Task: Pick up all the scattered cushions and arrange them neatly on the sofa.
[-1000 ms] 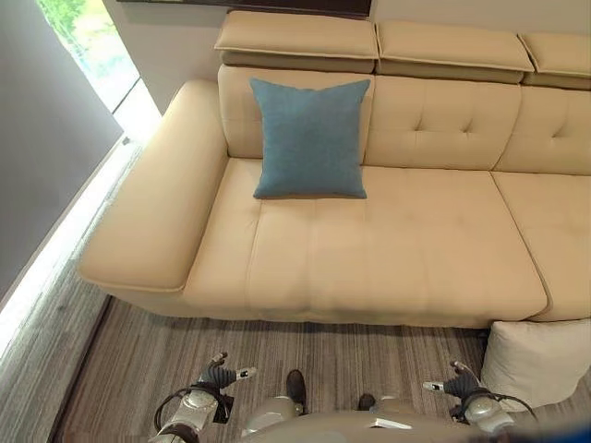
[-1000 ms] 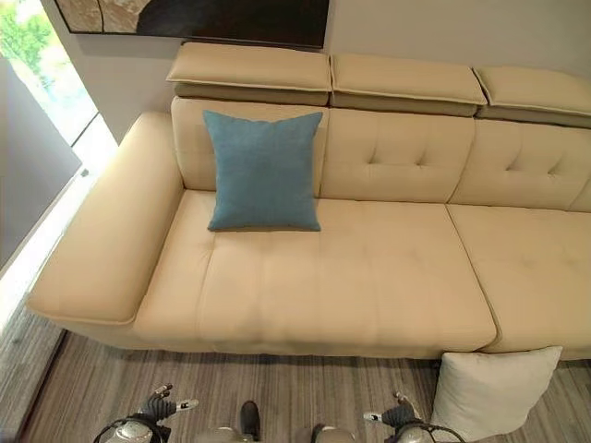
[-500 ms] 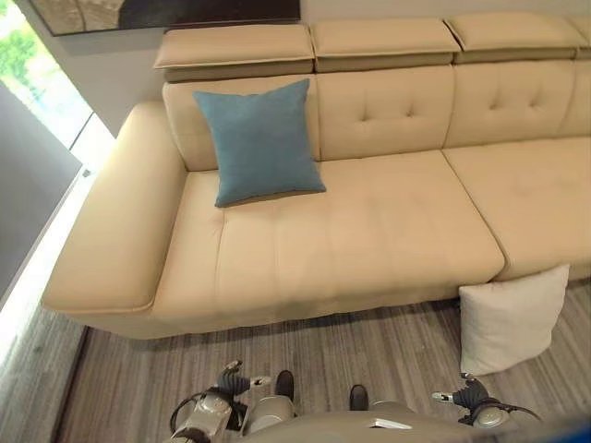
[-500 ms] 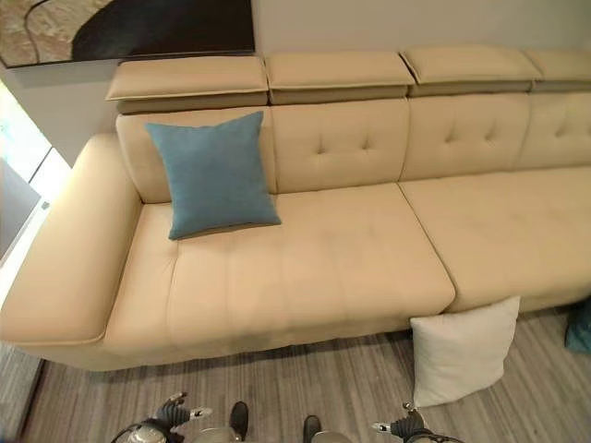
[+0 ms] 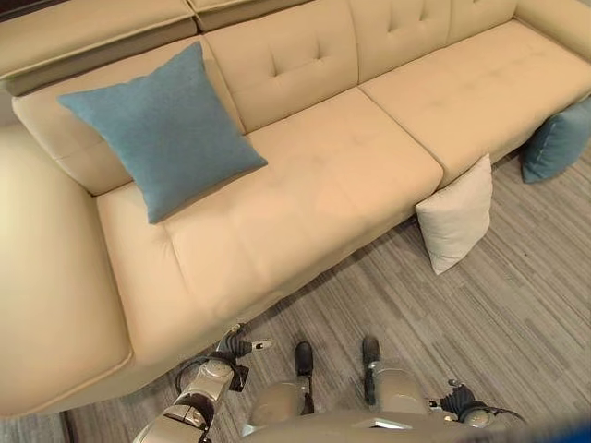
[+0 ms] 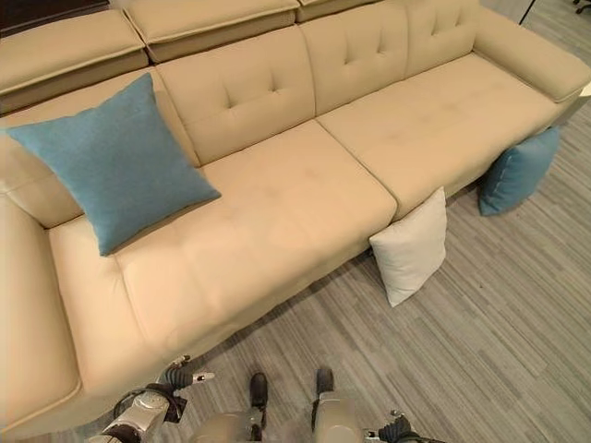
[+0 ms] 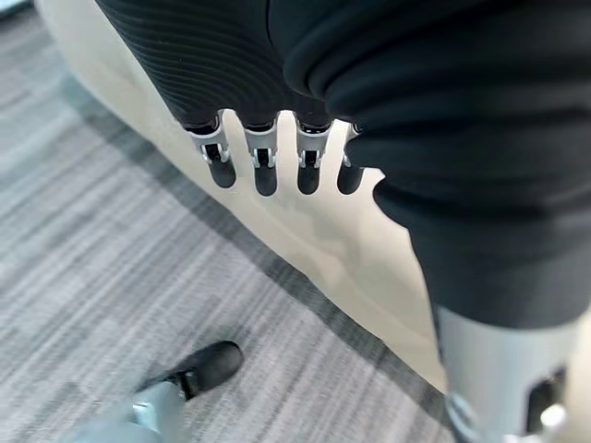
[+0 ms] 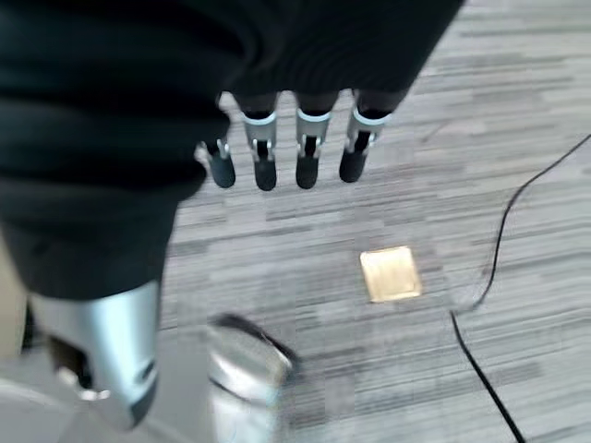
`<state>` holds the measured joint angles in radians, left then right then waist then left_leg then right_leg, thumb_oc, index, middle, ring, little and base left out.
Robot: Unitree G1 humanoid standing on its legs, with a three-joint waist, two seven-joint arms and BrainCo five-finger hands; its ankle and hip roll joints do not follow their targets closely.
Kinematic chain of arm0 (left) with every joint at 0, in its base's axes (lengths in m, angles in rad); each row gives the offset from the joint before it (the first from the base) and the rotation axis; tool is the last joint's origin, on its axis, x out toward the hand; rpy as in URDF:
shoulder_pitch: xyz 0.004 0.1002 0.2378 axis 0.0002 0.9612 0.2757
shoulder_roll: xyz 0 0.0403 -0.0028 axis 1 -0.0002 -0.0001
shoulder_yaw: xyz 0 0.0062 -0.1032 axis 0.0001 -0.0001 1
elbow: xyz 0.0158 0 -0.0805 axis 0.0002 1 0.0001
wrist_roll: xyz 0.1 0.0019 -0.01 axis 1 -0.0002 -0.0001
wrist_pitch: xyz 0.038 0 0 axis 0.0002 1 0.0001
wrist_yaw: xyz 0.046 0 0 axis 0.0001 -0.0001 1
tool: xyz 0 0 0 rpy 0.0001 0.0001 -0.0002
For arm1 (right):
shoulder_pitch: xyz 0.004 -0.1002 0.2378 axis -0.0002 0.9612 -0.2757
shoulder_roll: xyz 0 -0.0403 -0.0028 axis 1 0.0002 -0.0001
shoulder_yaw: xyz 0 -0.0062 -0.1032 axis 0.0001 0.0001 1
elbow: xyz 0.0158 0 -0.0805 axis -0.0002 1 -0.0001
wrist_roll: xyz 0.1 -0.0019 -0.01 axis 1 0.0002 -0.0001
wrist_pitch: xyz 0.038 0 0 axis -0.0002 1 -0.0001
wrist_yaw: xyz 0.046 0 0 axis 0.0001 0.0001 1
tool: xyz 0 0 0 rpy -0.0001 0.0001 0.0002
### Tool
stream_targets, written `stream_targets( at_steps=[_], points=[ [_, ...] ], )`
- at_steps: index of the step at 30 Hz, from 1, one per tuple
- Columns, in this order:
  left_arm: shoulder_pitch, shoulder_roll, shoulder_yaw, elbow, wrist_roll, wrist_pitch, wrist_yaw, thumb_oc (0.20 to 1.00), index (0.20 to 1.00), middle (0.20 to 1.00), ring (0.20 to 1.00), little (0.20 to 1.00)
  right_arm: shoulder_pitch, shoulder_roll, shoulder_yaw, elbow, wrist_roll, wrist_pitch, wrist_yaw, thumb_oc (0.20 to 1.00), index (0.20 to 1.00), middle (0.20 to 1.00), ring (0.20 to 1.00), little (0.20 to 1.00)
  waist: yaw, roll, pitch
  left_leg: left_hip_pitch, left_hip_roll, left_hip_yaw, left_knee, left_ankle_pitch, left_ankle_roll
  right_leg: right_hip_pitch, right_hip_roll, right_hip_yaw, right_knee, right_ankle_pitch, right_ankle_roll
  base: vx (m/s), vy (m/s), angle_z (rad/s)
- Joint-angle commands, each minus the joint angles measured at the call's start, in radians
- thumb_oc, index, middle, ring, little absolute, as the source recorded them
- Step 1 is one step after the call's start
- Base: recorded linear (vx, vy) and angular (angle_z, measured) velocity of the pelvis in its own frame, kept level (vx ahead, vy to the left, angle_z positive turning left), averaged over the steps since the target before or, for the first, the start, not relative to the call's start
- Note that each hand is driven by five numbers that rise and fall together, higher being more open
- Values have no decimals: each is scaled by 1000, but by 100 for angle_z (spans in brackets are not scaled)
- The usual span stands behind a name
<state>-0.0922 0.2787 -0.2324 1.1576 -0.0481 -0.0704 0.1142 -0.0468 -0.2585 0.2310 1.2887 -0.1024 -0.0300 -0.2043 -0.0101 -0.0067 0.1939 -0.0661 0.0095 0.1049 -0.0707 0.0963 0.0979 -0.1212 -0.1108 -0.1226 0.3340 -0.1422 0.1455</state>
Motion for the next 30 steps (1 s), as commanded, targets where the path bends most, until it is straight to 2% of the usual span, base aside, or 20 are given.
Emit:
stream_targets(
  at_steps=[1, 2, 3, 4, 5, 7, 10, 12, 13, 14, 15, 22, 24, 25, 26, 27, 28, 30],
  points=[
    [1, -3, 7, -6, 17, -10, -1, 1000, 1000, 1000, 1000, 1000, -12, -42, 11, -44, -9, -10, -20, 1000, 1000, 1000, 1000, 1000, 58, -33, -59, -50, -15, -19, 68, -97, -85, 91, -20, -122, -172, 83, -9, -193, -58, -169],
    [5, 0, 7, -8, 20, -9, -1, 1000, 1000, 1000, 1000, 1000, -19, -42, 15, -55, -12, -7, -23, 1000, 1000, 1000, 1000, 1000, 68, -40, -60, -50, -9, 8, 63, -93, -91, 99, -27, -154, -193, 88, -9, -54, -69, -175],
    [6, 2, 8, -10, 21, -9, -2, 1000, 1000, 1000, 1000, 1000, -25, -45, 22, -66, -14, -7, -28, 1000, 1000, 1000, 1000, 1000, 76, -46, -64, -50, -4, 22, 60, -86, -95, 107, -20, -157, -222, 85, -6, -130, -195, -149],
    [5, -4, 5, -5, 19, -12, -1, 1000, 1000, 1000, 1000, 1000, -28, -49, 30, -87, -7, -14, -31, 1000, 1000, 1000, 1000, 1000, 63, -54, -61, -65, 5, 27, 67, -68, -104, 112, 19, -90, -281, 78, -15, -95, -173, -73],
    [5, -4, 5, -5, 19, -12, -1, 1000, 1000, 1000, 1000, 1000, -28, -49, 30, -88, -7, -14, -31, 1000, 1000, 1000, 1000, 1000, 64, -54, -61, -65, 6, 28, 67, -68, -105, 112, 20, -89, -281, 78, -15, -91, -168, -39],
    [1, -16, -2, 3, 22, -9, -2, 1000, 1000, 1000, 1000, 1000, -24, -54, 22, -95, 14, -19, -39, 1000, 1000, 1000, 1000, 1000, 43, -52, -53, -69, 18, 22, 76, -57, -118, 123, 42, -61, -331, 86, -29, -63, -135, -39],
    [-9, -30, -13, 2, 20, -6, -5, 1000, 1000, 1000, 1000, 1000, -14, -52, 10, -81, 33, -19, -42, 1000, 1000, 1000, 1000, 1000, 26, -48, -34, -84, 36, 9, 127, -62, -132, 137, 51, -61, -358, 94, -41, -80, -108, -8],
    [-15, -42, -25, 2, 15, -7, -5, 1000, 1000, 1000, 1000, 1000, -10, -51, 10, -58, 33, -16, -47, 1000, 1000, 1000, 1000, 1000, 26, -49, -20, -95, 38, -29, 165, -69, -142, 138, 53, -52, -357, 97, -49, -72, -42, -2],
    [-17, -53, -38, 1, 4, -9, -8, 1000, 1000, 1000, 1000, 1000, -8, -49, 11, -38, 36, -12, -47, 1000, 1000, 1000, 1000, 1000, 35, -50, -8, -104, -3, -127, 193, -94, -142, 124, 57, -29, -349, 107, -53, -66, -24, -25],
    [-17, -54, -38, 2, 4, -9, -8, 1000, 1000, 1000, 1000, 1000, -8, -49, 11, -38, 36, -12, -47, 1000, 1000, 1000, 1000, 1000, 34, -50, -8, -104, -4, -128, 194, -95, -141, 124, 57, -30, -349, 106, -53, -31, -2, -42],
    [-13, -65, -43, 15, 6, -6, -6, 1000, 1000, 1000, 1000, 1000, 2, -52, 1, -26, 36, -13, -49, 1000, 1000, 1000, 1000, 1000, 31, -47, -15, -98, -24, -184, 177, -108, -138, 123, 63, -4, -348, 107, -50, 41, 42, -74],
    [-8, -67, -58, 9, 24, 0, -7, 1000, 1000, 1000, 1000, 1000, 6, -50, -10, -25, 46, -5, -43, 1000, 1000, 1000, 1000, 1000, 12, -40, -39, -41, -28, -133, 125, -123, -108, 104, 53, 60, -312, 104, -33, 68, 132, -50],
    [-12, -61, -58, -5, 20, -1, -5, 1000, 1000, 1000, 1000, 1000, -1, -47, -5, -33, 41, 0, -40, 1000, 1000, 1000, 1000, 1000, 18, -39, -30, -37, -32, -121, 121, -128, -96, 76, 48, 71, -258, 100, -24, -17, 165, -65],
    [-20, -53, -55, -14, 15, -2, -1, 1000, 1000, 1000, 1000, 1000, -18, -45, 4, -45, 31, 4, -41, 1000, 1000, 1000, 1000, 1000, 22, -35, -16, -33, -32, -110, 120, -135, -83, 29, 42, 73, -179, 103, -7, -62, 203, -70],
    [-28, -44, -53, -13, 15, -2, 6, 1000, 1000, 1000, 1000, 1000, -36, -45, 13, -58, 22, 6, -42, 1000, 1000, 1000, 1000, 1000, 27, -33, -1, -24, -24, -85, 118, -140, -74, -19, 26, 44, -103, 114, 14, -57, 190, -155],
    [-28, -41, -51, -11, 14, -3, 8, 1000, 1000, 1000, 1000, 1000, -41, -45, 16, -67, 18, 7, -43, 1000, 1000, 1000, 1000, 1000, 34, -31, 6, -14, -22, -71, 113, -144, -73, -38, 6, 6, -80, 121, 20, 9, 117, -186],
    [-26, -38, -45, -5, 16, -2, 11, 1000, 1000, 1000, 1000, 1000, -49, -46, 19, -72, 10, 8, -46, 1000, 1000, 1000, 1000, 1000, 44, -31, 9, 14, -18, -35, 94, -152, -75, -40, -42, -102, -114, 143, 20, 61, 37, -171],
    [-19, -36, -35, -1, 20, 0, 10, 1000, 1000, 1000, 1000, 1000, -52, -50, 23, -68, -3, 12, -47, 1000, 1000, 1000, 1000, 1000, 52, -34, 4, 33, -16, -7, 80, -159, -77, -37, -63, -180, -170, 164, 9, 111, -28, -71]
  ],
)
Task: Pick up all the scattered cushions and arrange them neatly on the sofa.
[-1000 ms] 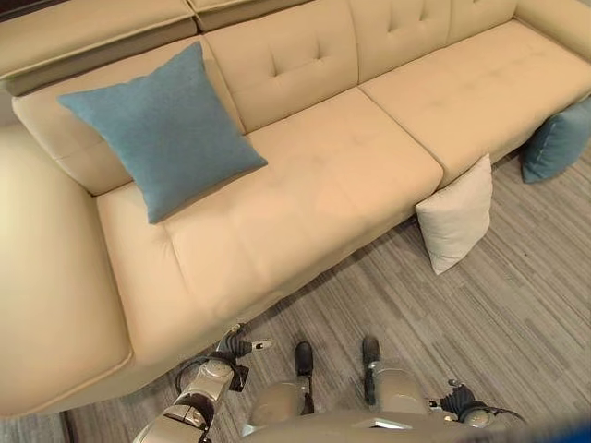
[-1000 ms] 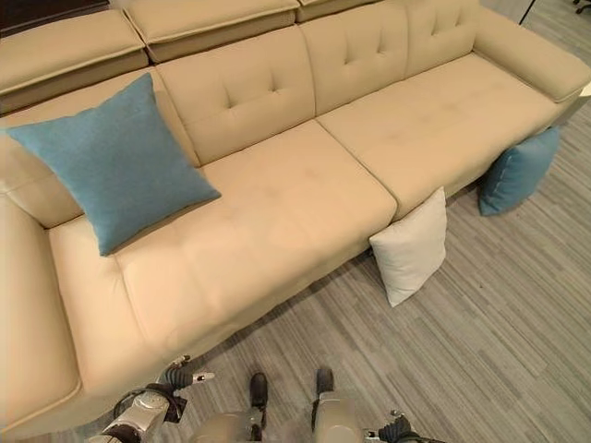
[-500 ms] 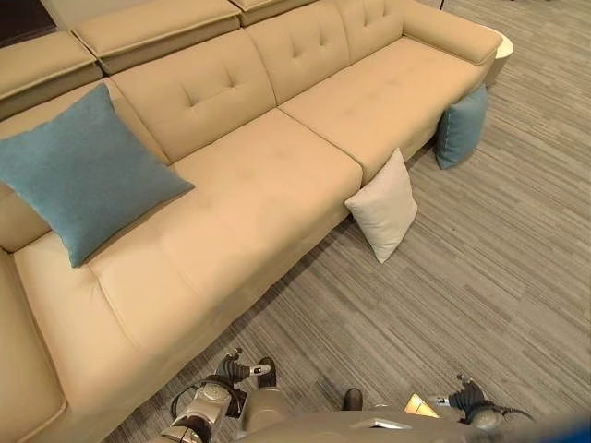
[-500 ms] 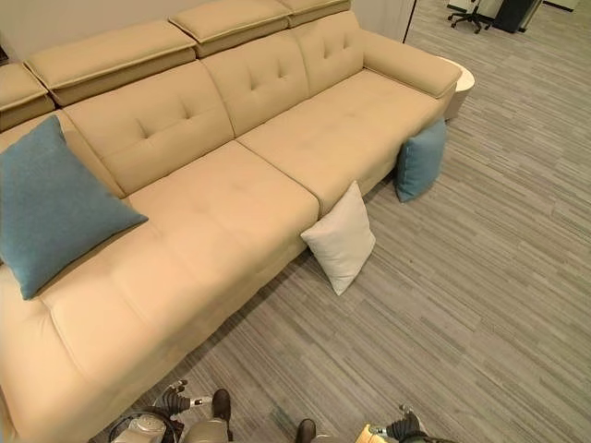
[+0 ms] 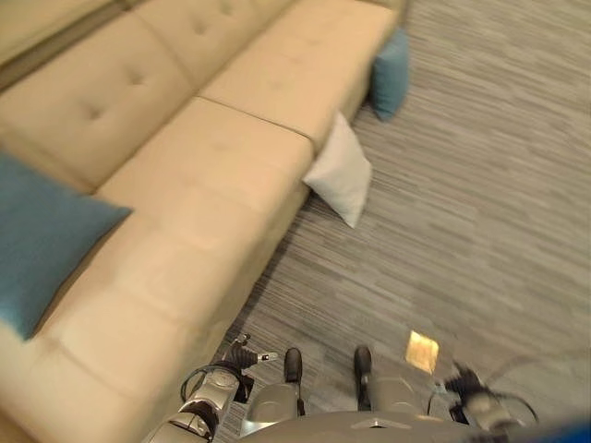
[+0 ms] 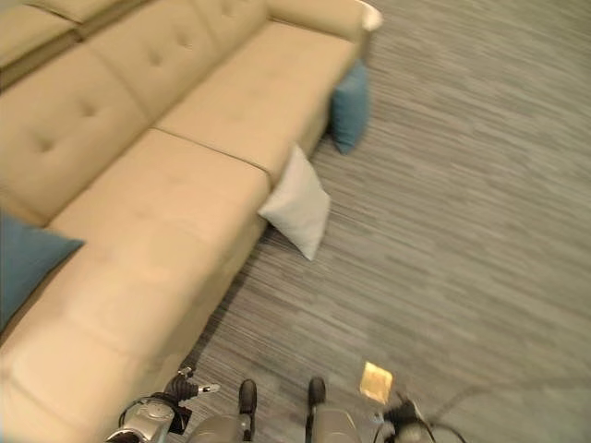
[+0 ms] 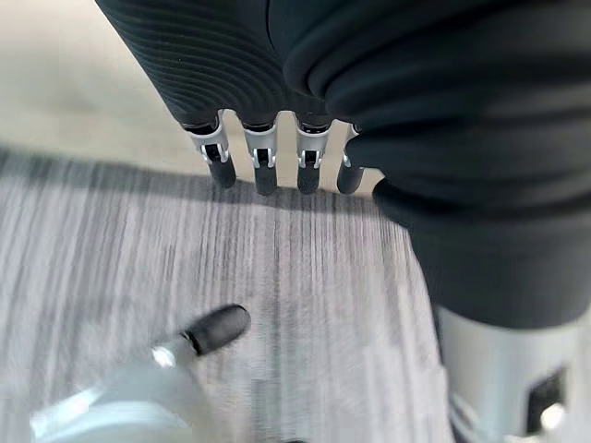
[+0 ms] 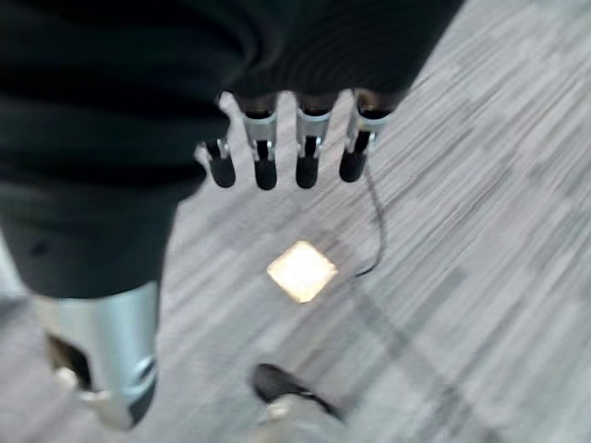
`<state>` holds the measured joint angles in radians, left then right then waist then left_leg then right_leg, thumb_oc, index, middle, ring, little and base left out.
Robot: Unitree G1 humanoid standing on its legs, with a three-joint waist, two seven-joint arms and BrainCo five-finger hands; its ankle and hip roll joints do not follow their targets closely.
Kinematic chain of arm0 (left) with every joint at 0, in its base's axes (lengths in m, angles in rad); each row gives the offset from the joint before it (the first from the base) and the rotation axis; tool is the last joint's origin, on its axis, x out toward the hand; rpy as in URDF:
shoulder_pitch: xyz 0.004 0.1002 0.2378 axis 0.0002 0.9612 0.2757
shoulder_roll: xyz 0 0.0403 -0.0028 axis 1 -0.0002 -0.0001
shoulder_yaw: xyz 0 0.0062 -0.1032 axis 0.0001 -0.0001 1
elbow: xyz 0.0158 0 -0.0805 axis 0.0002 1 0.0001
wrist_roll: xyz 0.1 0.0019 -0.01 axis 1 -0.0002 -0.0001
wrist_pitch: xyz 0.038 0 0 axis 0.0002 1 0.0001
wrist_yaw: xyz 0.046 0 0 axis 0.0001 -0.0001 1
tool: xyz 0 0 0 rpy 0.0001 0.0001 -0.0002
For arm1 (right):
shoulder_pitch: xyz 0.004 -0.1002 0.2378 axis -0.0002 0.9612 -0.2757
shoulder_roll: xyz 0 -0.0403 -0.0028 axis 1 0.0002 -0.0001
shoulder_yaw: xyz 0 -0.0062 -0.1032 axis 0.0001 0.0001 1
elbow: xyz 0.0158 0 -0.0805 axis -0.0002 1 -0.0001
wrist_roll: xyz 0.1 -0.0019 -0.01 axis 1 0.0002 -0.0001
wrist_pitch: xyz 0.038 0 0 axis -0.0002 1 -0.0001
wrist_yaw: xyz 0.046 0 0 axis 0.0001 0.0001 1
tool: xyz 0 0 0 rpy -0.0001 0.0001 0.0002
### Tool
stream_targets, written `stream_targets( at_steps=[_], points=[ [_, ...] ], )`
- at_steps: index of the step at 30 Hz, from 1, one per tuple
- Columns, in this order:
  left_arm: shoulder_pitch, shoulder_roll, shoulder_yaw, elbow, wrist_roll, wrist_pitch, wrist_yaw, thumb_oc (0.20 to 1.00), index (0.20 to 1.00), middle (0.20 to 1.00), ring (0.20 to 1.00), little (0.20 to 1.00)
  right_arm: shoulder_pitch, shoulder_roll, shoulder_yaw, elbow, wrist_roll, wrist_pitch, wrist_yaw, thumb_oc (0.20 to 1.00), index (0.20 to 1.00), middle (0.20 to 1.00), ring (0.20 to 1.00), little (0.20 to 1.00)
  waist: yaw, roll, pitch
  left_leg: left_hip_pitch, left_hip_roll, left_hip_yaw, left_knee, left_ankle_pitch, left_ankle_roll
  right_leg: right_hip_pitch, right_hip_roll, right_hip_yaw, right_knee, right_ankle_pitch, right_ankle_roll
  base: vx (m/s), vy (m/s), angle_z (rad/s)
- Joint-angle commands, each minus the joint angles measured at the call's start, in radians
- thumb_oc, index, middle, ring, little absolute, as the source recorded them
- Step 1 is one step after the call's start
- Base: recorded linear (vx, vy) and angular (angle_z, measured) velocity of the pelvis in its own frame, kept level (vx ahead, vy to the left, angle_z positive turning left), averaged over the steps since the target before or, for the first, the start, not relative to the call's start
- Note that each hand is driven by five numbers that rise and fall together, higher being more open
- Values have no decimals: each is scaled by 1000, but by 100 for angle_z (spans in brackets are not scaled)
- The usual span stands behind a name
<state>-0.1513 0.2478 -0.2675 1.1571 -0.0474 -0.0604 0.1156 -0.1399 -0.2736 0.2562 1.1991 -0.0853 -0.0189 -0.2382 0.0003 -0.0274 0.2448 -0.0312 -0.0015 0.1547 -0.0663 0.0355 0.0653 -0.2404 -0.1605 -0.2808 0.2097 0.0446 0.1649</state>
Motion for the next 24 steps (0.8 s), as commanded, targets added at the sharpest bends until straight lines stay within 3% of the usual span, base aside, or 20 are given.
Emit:
stream_targets(
  at_steps=[1, 4, 10, 13, 14, 16, 17, 19, 21, 22, 24],
  points=[
    [40, -6, 5, 8, 21, -10, 7, 1000, 1000, 1000, 1000, 1000, 37, -38, 0, 27, -28, 5, -13, 1000, 1000, 1000, 1000, 1000, 45, -11, -46, 6, -2, -46, 72, -101, -46, 65, -19, -53, -57, -11, -12, 134, -62, -88],
    [38, -7, 8, 21, 29, -12, 6, 1000, 1000, 1000, 1000, 1000, 39, -44, -6, 41, -32, 7, -14, 1000, 1000, 1000, 1000, 1000, 41, -5, -43, 22, 1, -44, 72, -108, -51, 58, -34, -101, -75, 5, -7, 144, -90, -45],
    [34, -28, -18, 10, 34, -15, -3, 1000, 1000, 1000, 1000, 1000, 69, -50, -15, 49, -12, -10, -23, 1000, 1000, 1000, 1000, 1000, 23, -8, -59, 31, 41, -47, 185, -161, -107, 129, 14, -81, -141, -29, -50, 223, -249, 29],
    [23, -38, -36, -17, 18, -15, -4, 1000, 1000, 1000, 1000, 1000, 68, -56, -14, 47, 3, -15, -34, 1000, 1000, 1000, 1000, 1000, 33, -17, -29, -76, 86, -58, 436, -136, -136, 174, 33, -80, -158, -56, -90, 96, -249, 13],
    [20, -43, -42, -27, 8, -18, 0, 1000, 1000, 1000, 1000, 1000, 71, -60, -10, 47, 2, -14, -36, 1000, 1000, 1000, 1000, 1000, 43, -21, -18, -119, 89, -79, 505, -105, -134, 200, 47, -82, -170, -73, -108, 265, -288, 2],
    [26, -47, -41, -22, 5, -17, 3, 1000, 1000, 1000, 1000, 1000, 74, -63, -10, 51, 5, -12, -39, 1000, 1000, 1000, 1000, 1000, 64, -32, -31, -185, 30, -81, 394, -116, -111, 243, 62, -70, -213, -89, -93, 446, -206, 0],
    [31, -49, -37, -10, 16, -13, 7, 1000, 1000, 1000, 1000, 1000, 77, -63, -6, 52, 4, -12, -41, 1000, 1000, 1000, 1000, 1000, 74, -22, -39, -201, 22, -62, 276, -52, -112, 270, 85, -64, -232, -99, -87, 446, -74, 8],
    [39, -47, -32, -3, 20, -13, 6, 1000, 1000, 1000, 1000, 1000, 76, -62, -1, 52, 4, -9, -45, 1000, 1000, 1000, 1000, 1000, 98, -4, -46, -237, 6, -58, 154, 39, -124, 312, 125, -37, -248, -122, -81, 351, -31, -16],
    [41, -45, -31, 0, 21, -13, 6, 1000, 1000, 1000, 1000, 1000, 76, -61, -1, 54, 5, -6, -45, 1000, 1000, 1000, 1000, 1000, 105, -3, -47, -246, 2, -47, 137, 55, -127, 329, 132, -27, -251, -132, -80, 332, 11, -32],
    [69, -42, -9, 6, 16, -10, 4, 1000, 1000, 1000, 1000, 1000, 91, -53, 3, 55, -8, -3, -37, 1000, 1000, 1000, 1000, 1000, 119, -1, -66, -228, 1, -52, 117, 49, -105, 359, 147, 7, -235, -168, -83, 403, 48, -54],
    [80, -40, 0, 13, 15, -6, 6, 1000, 1000, 1000, 1000, 1000, 95, -46, 2, 60, -14, 1, -36, 1000, 1000, 1000, 1000, 1000, 122, -14, -81, -219, -10, -56, 138, 35, -93, 376, 133, 17, -210, -183, -75, 428, 89, -84]
  ],
)
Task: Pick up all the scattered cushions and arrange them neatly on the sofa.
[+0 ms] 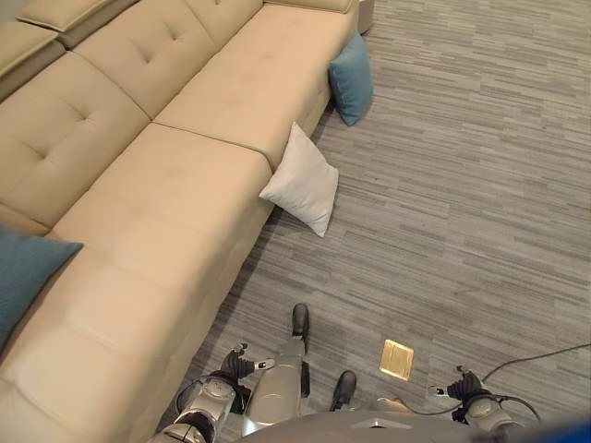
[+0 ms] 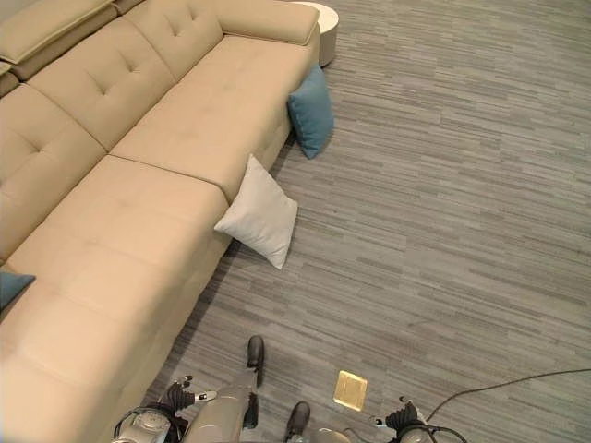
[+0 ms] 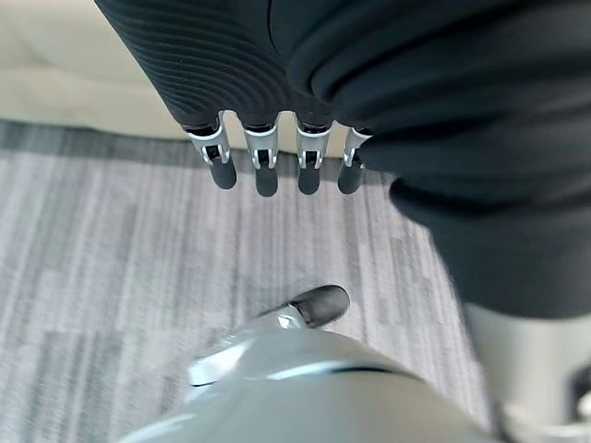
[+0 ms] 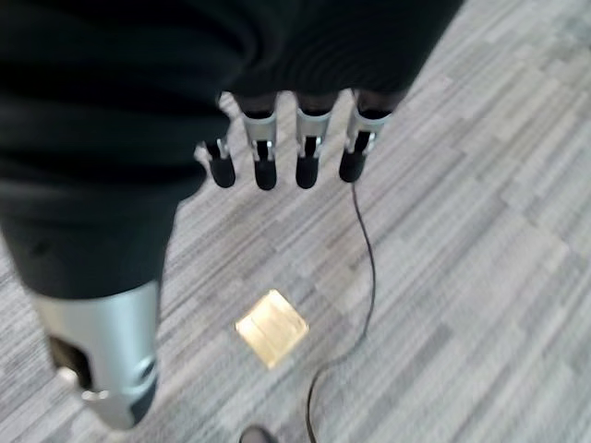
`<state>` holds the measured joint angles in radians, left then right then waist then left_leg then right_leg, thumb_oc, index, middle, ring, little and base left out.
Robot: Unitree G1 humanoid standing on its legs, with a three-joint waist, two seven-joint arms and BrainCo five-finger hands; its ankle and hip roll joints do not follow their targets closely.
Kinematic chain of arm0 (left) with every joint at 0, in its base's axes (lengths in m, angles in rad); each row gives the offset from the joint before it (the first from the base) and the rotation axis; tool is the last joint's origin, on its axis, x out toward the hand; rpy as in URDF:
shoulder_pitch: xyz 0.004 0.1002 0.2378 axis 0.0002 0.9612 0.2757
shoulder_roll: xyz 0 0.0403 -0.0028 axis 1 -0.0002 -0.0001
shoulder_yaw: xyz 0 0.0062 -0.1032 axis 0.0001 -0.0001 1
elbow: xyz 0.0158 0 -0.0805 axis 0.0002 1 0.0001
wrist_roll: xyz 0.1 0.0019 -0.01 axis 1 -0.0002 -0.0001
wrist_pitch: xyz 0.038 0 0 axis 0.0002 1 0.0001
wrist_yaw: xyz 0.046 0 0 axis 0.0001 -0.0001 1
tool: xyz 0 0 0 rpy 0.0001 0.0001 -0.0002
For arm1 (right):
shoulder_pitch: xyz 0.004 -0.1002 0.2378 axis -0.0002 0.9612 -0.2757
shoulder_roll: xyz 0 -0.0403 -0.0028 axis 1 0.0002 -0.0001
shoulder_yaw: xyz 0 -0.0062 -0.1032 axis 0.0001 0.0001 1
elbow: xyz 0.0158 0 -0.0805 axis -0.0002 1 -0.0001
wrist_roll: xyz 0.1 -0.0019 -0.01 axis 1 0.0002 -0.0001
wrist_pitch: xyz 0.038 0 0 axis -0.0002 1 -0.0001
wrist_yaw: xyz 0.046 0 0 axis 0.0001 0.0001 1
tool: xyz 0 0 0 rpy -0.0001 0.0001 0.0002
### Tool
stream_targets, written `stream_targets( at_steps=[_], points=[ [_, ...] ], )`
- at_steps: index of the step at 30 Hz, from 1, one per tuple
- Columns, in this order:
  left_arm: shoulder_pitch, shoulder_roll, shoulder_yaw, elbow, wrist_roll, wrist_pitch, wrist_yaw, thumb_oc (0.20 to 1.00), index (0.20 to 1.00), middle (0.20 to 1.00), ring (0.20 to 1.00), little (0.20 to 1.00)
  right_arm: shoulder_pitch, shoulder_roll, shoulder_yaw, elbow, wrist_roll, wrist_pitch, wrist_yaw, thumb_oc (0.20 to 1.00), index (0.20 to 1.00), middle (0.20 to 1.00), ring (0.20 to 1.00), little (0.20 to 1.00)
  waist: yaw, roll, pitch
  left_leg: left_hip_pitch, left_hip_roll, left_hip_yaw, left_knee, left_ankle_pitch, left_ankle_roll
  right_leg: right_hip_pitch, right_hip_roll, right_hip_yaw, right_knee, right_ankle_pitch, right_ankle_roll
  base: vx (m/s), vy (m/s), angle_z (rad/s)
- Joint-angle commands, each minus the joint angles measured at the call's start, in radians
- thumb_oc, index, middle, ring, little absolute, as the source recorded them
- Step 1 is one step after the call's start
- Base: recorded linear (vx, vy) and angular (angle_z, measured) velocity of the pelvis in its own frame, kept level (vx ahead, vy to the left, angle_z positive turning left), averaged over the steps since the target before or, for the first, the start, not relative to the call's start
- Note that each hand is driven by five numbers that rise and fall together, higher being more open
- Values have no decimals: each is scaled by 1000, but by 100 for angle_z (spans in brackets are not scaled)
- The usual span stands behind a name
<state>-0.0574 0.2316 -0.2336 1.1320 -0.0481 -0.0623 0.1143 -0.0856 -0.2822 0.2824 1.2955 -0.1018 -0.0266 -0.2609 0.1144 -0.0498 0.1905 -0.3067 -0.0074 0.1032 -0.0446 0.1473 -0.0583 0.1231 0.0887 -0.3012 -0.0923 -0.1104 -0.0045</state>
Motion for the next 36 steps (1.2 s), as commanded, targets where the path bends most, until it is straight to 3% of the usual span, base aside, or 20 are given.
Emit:
stream_targets(
  at_steps=[1, 3, 6, 7, 8, 9, 10, 12, 14, 15, 19, 21, 23, 25, 28, 31, 36],
  points=[
    [-10, -22, -31, 38, 16, -3, 6, 1000, 1000, 1000, 1000, 1000, 43, -34, -24, -36, -1, 9, -11, 1000, 1000, 1000, 1000, 1000, 11, 1, -36, 66, -9, -1, 124, -92, 40, 12, -128, 44, 117, -34, 102, 421, 120, -63],
    [-6, -17, -28, 35, 15, -4, 4, 1000, 1000, 1000, 1000, 1000, 44, -31, -25, -38, -14, 12, -6, 1000, 1000, 1000, 1000, 1000, 21, -8, -45, 96, -27, 5, 131, -127, 64, -1, -159, 50, 212, -34, 128, 285, 135, -38],
    [-12, -12, -28, 20, 7, -4, 4, 1000, 1000, 1000, 1000, 1000, 28, -37, -26, -50, -16, 14, 4, 1000, 1000, 1000, 1000, 1000, 4, 5, -31, 147, -46, 3, 135, -170, 108, -122, -214, 67, 467, 89, 188, 202, 153, -11],
    [-16, -4, -28, 18, 0, -5, 8, 1000, 1000, 1000, 1000, 1000, 19, -41, -29, -59, -14, 12, 7, 1000, 1000, 1000, 1000, 1000, -11, 27, -20, 183, -44, -7, 133, -188, 124, -187, -225, 66, 595, 139, 196, 335, 157, 8],
    [-18, 0, -28, 6, -10, -10, 12, 1000, 1000, 1000, 1000, 1000, 14, -41, -29, -70, -14, 10, 5, 1000, 1000, 1000, 1000, 1000, -21, 49, -13, 227, -42, -16, 114, -202, 129, -241, -260, 28, 617, 141, 182, 472, 67, 24],
    [-24, -3, -30, 7, -11, -10, 12, 1000, 1000, 1000, 1000, 1000, 6, -44, -28, -75, -11, 9, 7, 1000, 1000, 1000, 1000, 1000, -38, 60, -8, 273, -42, -35, 84, -212, 123, -263, -266, -5, 537, 94, 157, 513, -58, 32],
    [-28, -3, -30, 11, -5, -12, 10, 1000, 1000, 1000, 1000, 1000, 1, -46, -23, -78, -13, 9, 10, 1000, 1000, 1000, 1000, 1000, -51, 58, -7, 290, -46, -43, 78, -223, 116, -290, -259, 0, 439, 85, 149, 453, -148, 47],
    [-35, -5, -30, 20, -5, -15, 9, 1000, 1000, 1000, 1000, 1000, 0, -44, -18, -81, -14, 10, 11, 1000, 1000, 1000, 1000, 1000, -66, 53, 4, 318, -50, -66, 78, -244, 106, -327, -248, 39, 319, 119, 153, 330, -168, 49],
    [-41, -9, -31, 34, -1, -21, 6, 1000, 1000, 1000, 1000, 1000, 5, -45, -16, -73, -23, 16, 11, 1000, 1000, 1000, 1000, 1000, -91, 44, 13, 359, -54, -108, 82, -276, 88, -367, -230, 136, 197, 175, 172, 436, -291, 58],
    [-40, -15, -32, 49, 8, -21, 9, 1000, 1000, 1000, 1000, 1000, 16, -40, -17, -61, -22, 14, 14, 1000, 1000, 1000, 1000, 1000, -96, 34, 1, 378, -53, -128, 88, -301, 78, -339, -230, 152, 169, 186, 168, 364, -265, 78],
    [-37, -26, -39, 56, 7, -19, 8, 1000, 1000, 1000, 1000, 1000, 23, -37, -17, -55, -11, 2, 14, 1000, 1000, 1000, 1000, 1000, -102, 31, -15, 383, -16, -141, 120, -306, 43, -300, -215, 137, 170, 170, 142, 238, -277, 101],
    [-42, -32, -47, 51, -3, -18, 0, 1000, 1000, 1000, 1000, 1000, 22, -39, -25, -62, 23, -13, 8, 1000, 1000, 1000, 1000, 1000, -103, 25, -2, 296, 14, -140, 283, -243, 3, -246, -201, 110, 147, 138, 107, 114, -282, 54],
    [-51, -37, -53, 44, -17, -15, 0, 1000, 1000, 1000, 1000, 1000, 14, -42, -26, -74, 41, -18, 1, 1000, 1000, 1000, 1000, 1000, -95, 10, 21, 208, 23, -125, 428, -188, -6, -214, -197, 95, 134, 121, 79, 49, -215, 50],
    [-51, -34, -56, 35, -23, -14, 0, 1000, 1000, 1000, 1000, 1000, 15, -46, -24, -77, 42, -16, 1, 1000, 1000, 1000, 1000, 1000, -91, 2, 26, 173, 45, -90, 475, -185, 2, -187, -189, 83, 122, 100, 66, 95, -174, 19],
    [-47, -40, -67, 38, -16, -13, -3, 1000, 1000, 1000, 1000, 1000, 29, -49, -29, -84, 54, -18, 0, 1000, 1000, 1000, 1000, 1000, -92, -2, 18, 130, 44, -5, 391, -224, 19, -146, -185, 45, 103, 75, 65, 159, -130, 33],
    [-39, -39, -62, 34, -13, -12, -3, 1000, 1000, 1000, 1000, 1000, 32, -48, -29, -86, 48, -17, 0, 1000, 1000, 1000, 1000, 1000, -91, 13, 4, 140, 51, 74, 286, -203, 18, -123, -174, 5, 113, 48, 67, 146, -9, 65],
    [-16, -33, -38, 50, -16, -9, 0, 1000, 1000, 1000, 1000, 1000, 27, -40, -19, -90, 22, -16, 4, 1000, 1000, 1000, 1000, 1000, -76, 25, -34, 234, 5, 44, 155, -212, 40, -101, -179, -16, 134, 46, 91, 133, 87, 19]
  ],
)
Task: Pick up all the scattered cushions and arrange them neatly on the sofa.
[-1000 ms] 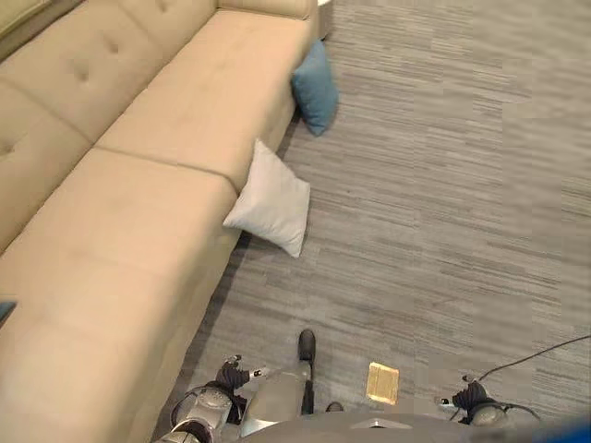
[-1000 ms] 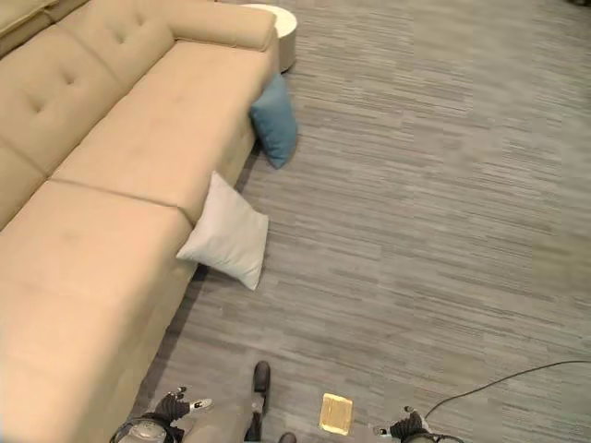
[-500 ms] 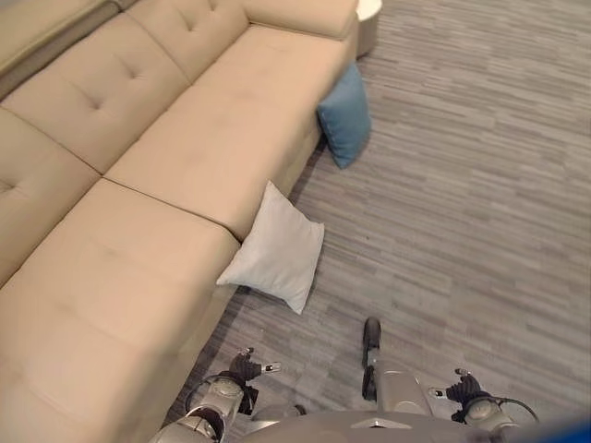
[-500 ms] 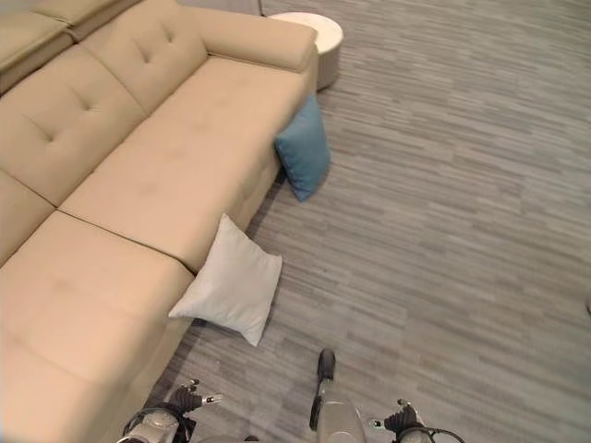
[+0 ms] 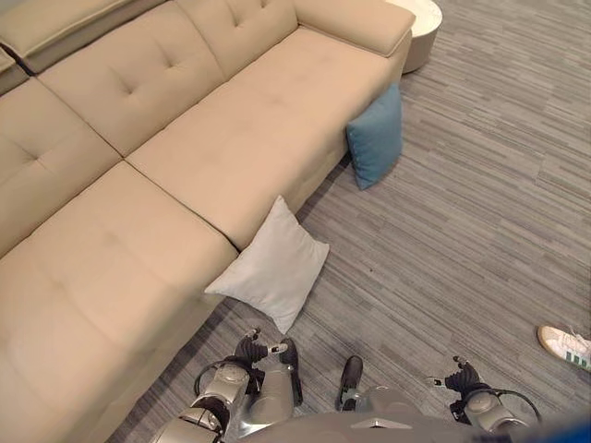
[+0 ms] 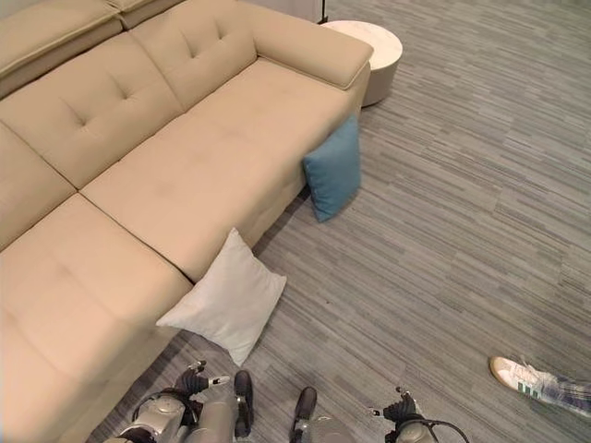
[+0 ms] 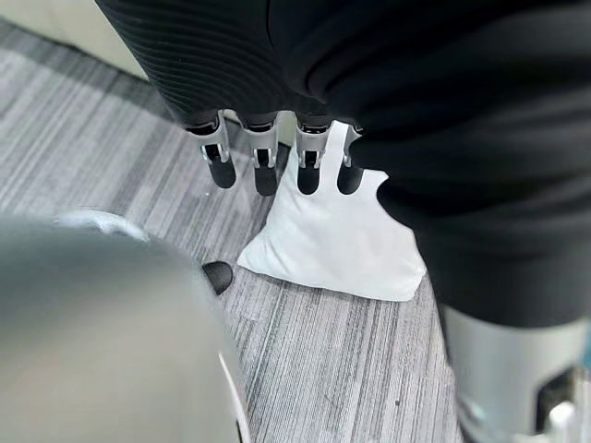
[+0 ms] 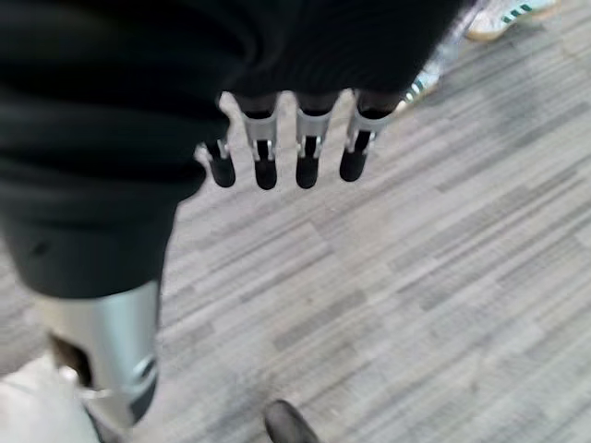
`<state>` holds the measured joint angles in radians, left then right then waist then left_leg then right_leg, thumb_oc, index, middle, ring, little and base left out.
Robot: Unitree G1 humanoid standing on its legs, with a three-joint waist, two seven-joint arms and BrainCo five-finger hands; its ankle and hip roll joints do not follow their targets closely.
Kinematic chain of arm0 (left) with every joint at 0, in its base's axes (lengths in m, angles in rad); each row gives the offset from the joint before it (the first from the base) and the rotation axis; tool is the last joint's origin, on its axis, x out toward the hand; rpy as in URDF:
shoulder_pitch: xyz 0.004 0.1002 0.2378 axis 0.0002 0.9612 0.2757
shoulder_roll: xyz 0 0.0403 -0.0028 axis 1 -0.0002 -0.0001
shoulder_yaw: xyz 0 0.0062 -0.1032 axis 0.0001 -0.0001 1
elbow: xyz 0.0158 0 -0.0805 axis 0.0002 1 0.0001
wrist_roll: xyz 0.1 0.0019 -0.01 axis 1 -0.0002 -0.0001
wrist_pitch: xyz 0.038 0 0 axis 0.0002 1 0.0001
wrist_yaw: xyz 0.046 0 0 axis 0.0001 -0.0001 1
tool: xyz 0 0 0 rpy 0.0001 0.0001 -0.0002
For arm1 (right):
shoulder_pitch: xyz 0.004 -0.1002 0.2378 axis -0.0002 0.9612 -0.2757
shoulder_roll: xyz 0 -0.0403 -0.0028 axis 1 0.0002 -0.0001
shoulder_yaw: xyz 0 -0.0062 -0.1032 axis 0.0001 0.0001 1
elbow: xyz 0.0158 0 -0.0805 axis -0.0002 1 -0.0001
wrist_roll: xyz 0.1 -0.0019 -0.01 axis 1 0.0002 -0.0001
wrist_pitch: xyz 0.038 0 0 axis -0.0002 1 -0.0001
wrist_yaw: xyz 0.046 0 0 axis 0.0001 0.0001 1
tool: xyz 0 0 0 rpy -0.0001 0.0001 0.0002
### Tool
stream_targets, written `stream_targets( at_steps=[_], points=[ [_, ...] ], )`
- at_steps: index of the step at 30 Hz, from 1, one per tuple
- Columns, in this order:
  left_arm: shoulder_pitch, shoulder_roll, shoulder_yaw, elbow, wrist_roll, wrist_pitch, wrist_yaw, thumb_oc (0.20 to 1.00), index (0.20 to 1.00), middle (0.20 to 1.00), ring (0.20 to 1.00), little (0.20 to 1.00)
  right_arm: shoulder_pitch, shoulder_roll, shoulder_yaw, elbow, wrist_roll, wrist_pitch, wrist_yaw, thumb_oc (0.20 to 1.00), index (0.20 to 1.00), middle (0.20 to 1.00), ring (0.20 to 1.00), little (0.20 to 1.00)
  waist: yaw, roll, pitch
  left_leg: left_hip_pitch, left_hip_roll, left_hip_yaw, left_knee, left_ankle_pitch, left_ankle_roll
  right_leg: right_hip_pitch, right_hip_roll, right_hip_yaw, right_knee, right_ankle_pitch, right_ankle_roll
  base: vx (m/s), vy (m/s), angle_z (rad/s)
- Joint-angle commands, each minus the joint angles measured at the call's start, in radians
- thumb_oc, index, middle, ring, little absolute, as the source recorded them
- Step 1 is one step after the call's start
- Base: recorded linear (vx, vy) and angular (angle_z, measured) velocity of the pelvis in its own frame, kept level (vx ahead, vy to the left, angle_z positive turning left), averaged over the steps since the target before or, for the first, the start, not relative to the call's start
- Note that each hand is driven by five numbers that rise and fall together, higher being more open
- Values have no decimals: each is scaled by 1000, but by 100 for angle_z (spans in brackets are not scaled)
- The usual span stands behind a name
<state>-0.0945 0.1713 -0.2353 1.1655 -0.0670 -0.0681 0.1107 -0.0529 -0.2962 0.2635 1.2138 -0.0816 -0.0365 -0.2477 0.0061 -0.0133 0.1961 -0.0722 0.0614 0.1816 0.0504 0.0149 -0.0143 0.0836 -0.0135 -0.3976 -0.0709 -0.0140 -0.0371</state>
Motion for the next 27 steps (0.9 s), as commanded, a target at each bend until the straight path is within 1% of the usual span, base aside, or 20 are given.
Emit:
stream_targets(
  at_steps=[1, 2, 3, 4, 6, 8, 9, 10, 11, 12, 13, 16, 19, 21, 22, 23, 24, 25, 26, 27],
  points=[
    [21, 27, -37, 16, 2, -4, 3, 1000, 1000, 1000, 1000, 1000, -6, -26, 1, -8, 2, -6, -10, 1000, 1000, 1000, 1000, 1000, 32, -12, -40, 0, -64, -34, 58, -79, -4, -62, -77, 80, 113, -51, 124, 77, 154, 17],
    [24, 36, -22, 18, -7, -5, 5, 1000, 1000, 1000, 1000, 1000, -12, -21, 5, -12, -8, -5, -4, 1000, 1000, 1000, 1000, 1000, 48, -7, -39, 12, -78, -52, 36, -82, 13, -89, -97, 76, 189, -48, 140, 38, 189, 32],
    [28, 41, -10, 15, -13, -5, 4, 1000, 1000, 1000, 1000, 1000, -14, -20, 10, -11, -26, -2, 2, 1000, 1000, 1000, 1000, 1000, 58, 1, -36, 27, -87, -64, 25, -90, 31, -136, -130, 72, 298, -36, 172, 46, 231, 23],
    [25, 48, -5, 9, -18, -5, 6, 1000, 1000, 1000, 1000, 1000, -21, -20, 13, -13, -29, 0, 2, 1000, 1000, 1000, 1000, 1000, 58, 4, -27, 32, -92, -77, 27, -90, 41, -165, -145, 76, 368, -22, 187, 40, 169, 26],
    [22, 59, 0, 13, -22, -9, 8, 1000, 1000, 1000, 1000, 1000, -30, -17, 8, -14, -25, -2, 4, 1000, 1000, 1000, 1000, 1000, 55, 11, -18, 46, -102, -110, 23, -93, 52, -208, -150, 123, 443, 1, 208, 48, 68, 34],
    [26, 60, 2, 17, -25, -12, 10, 1000, 1000, 1000, 1000, 1000, -33, -15, 7, -12, -19, -3, 4, 1000, 1000, 1000, 1000, 1000, 56, 14, -18, 62, -107, -132, 16, -98, 53, -216, -145, 162, 408, -7, 191, 119, -34, 70],
    [25, 63, 4, 23, -25, -15, 11, 1000, 1000, 1000, 1000, 1000, -38, -17, 12, -10, -20, -4, 7, 1000, 1000, 1000, 1000, 1000, 55, 13, -23, 70, -112, -160, 6, -102, 48, -218, -153, 191, 329, -1, 185, 177, -119, 43],
    [24, 63, 6, 31, -23, -16, 13, 1000, 1000, 1000, 1000, 1000, -44, -20, 13, -10, -19, -4, 7, 1000, 1000, 1000, 1000, 1000, 53, 9, -24, 74, -116, -170, 3, -104, 44, -227, -159, 207, 277, 16, 186, 279, -202, 26],
    [25, 61, 9, 47, -24, -17, 16, 1000, 1000, 1000, 1000, 1000, -48, -21, 12, -9, -18, -1, 7, 1000, 1000, 1000, 1000, 1000, 45, 5, -23, 92, -122, -208, 1, -113, 38, -250, -158, 249, 195, 51, 194, 187, -139, 48],
    [25, 61, 9, 47, -24, -17, 16, 1000, 1000, 1000, 1000, 1000, -48, -21, 12, -9, -18, -1, 7, 1000, 1000, 1000, 1000, 1000, 44, 6, -21, 93, -121, -209, 1, -114, 38, -247, -157, 247, 193, 52, 194, 268, -216, 58],
    [26, 59, 9, 60, -24, -21, 19, 1000, 1000, 1000, 1000, 1000, -51, -25, 21, -9, -34, 4, 9, 1000, 1000, 1000, 1000, 1000, 37, 4, -15, 109, -125, -258, 12, -126, 31, -276, -152, 302, 170, 77, 204, 132, -119, 73],
    [31, 54, 9, 79, -13, -21, 21, 1000, 1000, 1000, 1000, 1000, -47, -25, 30, -5, -41, 1, 12, 1000, 1000, 1000, 1000, 1000, 39, -11, -25, 117, -124, -298, 27, -149, 17, -241, -150, 311, 143, 76, 200, 198, -223, 92],
    [33, 49, 7, 78, -13, -22, 16, 1000, 1000, 1000, 1000, 1000, -47, -26, 40, -1, -41, -6, 13, 1000, 1000, 1000, 1000, 1000, 44, -19, -33, 114, -89, -329, 40, -150, -15, -211, -131, 285, 128, 57, 181, 191, -295, 95],
    [28, 44, 4, 71, -21, -21, 14, 1000, 1000, 1000, 1000, 1000, -49, -30, 40, -1, -28, -11, 11, 1000, 1000, 1000, 1000, 1000, 46, -28, -28, 75, -64, -326, 101, -123, -45, -184, -116, 257, 117, 36, 160, 105, -300, 58],
    [17, 43, -5, 53, -34, -20, 12, 1000, 1000, 1000, 1000, 1000, -49, -37, 41, -4, -17, -13, 7, 1000, 1000, 1000, 1000, 1000, 46, -38, -7, 1, -46, -301, 220, -92, -56, -156, -111, 224, 112, 17, 136, 42, -293, 72],
    [11, 43, -9, 44, -39, -20, 12, 1000, 1000, 1000, 1000, 1000, -47, -40, 40, -7, -14, -14, 5, 1000, 1000, 1000, 1000, 1000, 48, -43, 3, -31, -39, -280, 279, -81, -55, -143, -109, 212, 112, 9, 124, 51, -361, 71],
    [3, 43, -13, 23, -49, -20, 14, 1000, 1000, 1000, 1000, 1000, -41, -43, 33, -7, -2, -14, 4, 1000, 1000, 1000, 1000, 1000, 42, -51, 8, -57, -5, -188, 329, -77, -47, -110, -101, 182, 103, -16, 107, 39, -199, 82],
    [3, 43, -13, 23, -50, -20, 14, 1000, 1000, 1000, 1000, 1000, -41, -43, 33, -7, -2, -14, 4, 1000, 1000, 1000, 1000, 1000, 42, -51, 7, -59, -5, -188, 332, -78, -47, -111, -100, 182, 103, -16, 107, 80, -215, 87],
    [-1, 43, -22, 13, -47, -17, 13, 1000, 1000, 1000, 1000, 1000, -33, -42, 25, -3, 12, -12, 3, 1000, 1000, 1000, 1000, 1000, 36, -55, 4, -78, 16, -115, 311, -81, -39, -87, -96, 147, 94, -32, 102, 73, -108, 87],
    [-1, 44, -27, 11, -44, -17, 11, 1000, 1000, 1000, 1000, 1000, -30, -41, 22, -1, 17, -11, 5, 1000, 1000, 1000, 1000, 1000, 33, -56, 0, -84, 11, -91, 290, -88, -35, -81, -97, 132, 92, -36, 102, 95, -128, 116]
  ],
)
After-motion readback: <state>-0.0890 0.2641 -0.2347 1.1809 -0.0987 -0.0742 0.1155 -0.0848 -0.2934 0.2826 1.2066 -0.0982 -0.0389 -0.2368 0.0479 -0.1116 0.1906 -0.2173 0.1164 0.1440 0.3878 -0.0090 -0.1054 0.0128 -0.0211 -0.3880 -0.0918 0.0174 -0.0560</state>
